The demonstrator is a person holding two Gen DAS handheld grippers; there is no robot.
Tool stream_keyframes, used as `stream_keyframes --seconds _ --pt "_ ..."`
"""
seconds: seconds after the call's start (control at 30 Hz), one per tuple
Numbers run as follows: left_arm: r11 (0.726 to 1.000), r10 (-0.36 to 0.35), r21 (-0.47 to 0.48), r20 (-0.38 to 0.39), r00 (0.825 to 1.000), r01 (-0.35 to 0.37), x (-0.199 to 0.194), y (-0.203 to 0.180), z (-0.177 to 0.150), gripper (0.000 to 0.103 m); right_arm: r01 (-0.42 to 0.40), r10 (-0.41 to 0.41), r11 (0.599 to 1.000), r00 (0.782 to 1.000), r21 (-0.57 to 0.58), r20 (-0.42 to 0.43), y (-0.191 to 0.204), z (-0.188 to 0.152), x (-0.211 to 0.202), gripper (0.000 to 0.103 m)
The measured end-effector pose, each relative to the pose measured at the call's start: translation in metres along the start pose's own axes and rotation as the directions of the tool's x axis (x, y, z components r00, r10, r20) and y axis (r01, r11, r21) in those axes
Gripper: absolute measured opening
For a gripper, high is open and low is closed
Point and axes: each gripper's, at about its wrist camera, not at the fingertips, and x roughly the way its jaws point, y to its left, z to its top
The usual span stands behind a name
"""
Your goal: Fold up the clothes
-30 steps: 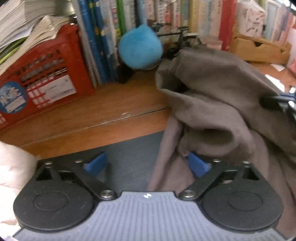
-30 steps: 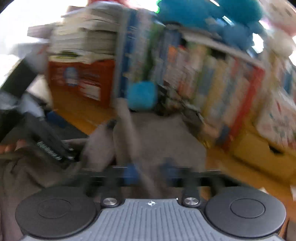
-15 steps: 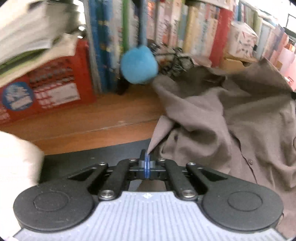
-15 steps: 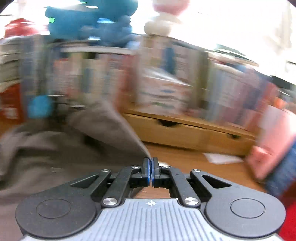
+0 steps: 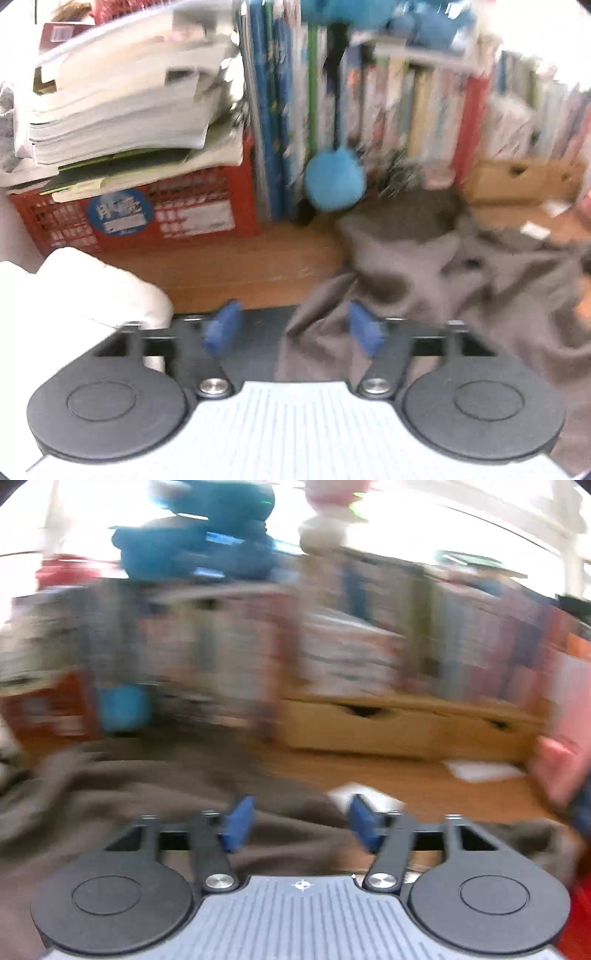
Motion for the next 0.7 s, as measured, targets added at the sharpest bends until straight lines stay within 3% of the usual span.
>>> stream_keyframes --seconds 0.1,0.2,0.27,0.37,0.47,0.53,0.6,0.63,0.7 --pt "0.992 -0.122 0.014 0.015 0.992 0.122 -0.016 -0.013 -0.005 0.103 -0.14 0.14 0.99 0.99 -0.004 -0.022 0.028 -0.006 0.001 0.083" --pt "0.986 -0.119 0.112 -0.049 0.992 0.124 -0.014 -0.045 -0.021 0.103 -0.214 0.211 0.976 0.974 -0.033 -0.085 0.049 -0.017 0.013 0.085" --pt "0.978 -0.089 0.181 -0.102 0.991 0.107 -0.006 -0.061 -0.038 0.103 -0.159 0.147 0.984 0.979 -0.077 -0.143 0.051 -0.027 0.02 0.085" --pt "0.968 0.072 0.247 -0.152 0.986 -0.033 0.007 -0.059 -0.062 0.1 -0.06 0.034 0.991 0.977 -0.118 -0.211 0.043 -0.04 0.026 0.084" --pt "0.971 0.177 0.197 -0.19 0.966 -0.139 0.01 -0.028 -0.075 0.098 0.131 -0.16 0.983 0.956 -0.129 -0.245 0.009 -0.052 0.026 0.084" --pt "0.981 0.176 0.116 -0.205 0.963 -0.155 0.003 -0.003 -0.077 0.099 0.204 -0.236 0.969 0.936 -0.142 -0.26 -0.01 -0.062 0.024 0.087" --pt "0.991 0.134 0.036 -0.197 0.971 -0.13 -0.012 0.014 -0.078 0.099 0.21 -0.23 0.972 0.939 -0.102 -0.257 -0.024 -0.066 0.017 0.088" --pt "0.989 0.147 0.036 -0.187 0.971 -0.142 -0.019 0.014 -0.077 0.099 0.244 -0.265 0.963 0.93 -0.111 -0.255 -0.024 -0.066 0.015 0.088" --pt "0.982 0.183 0.074 -0.14 0.973 -0.174 -0.039 0.005 -0.073 0.097 0.348 -0.384 0.92 0.892 -0.179 -0.239 -0.018 -0.062 0.01 0.085"
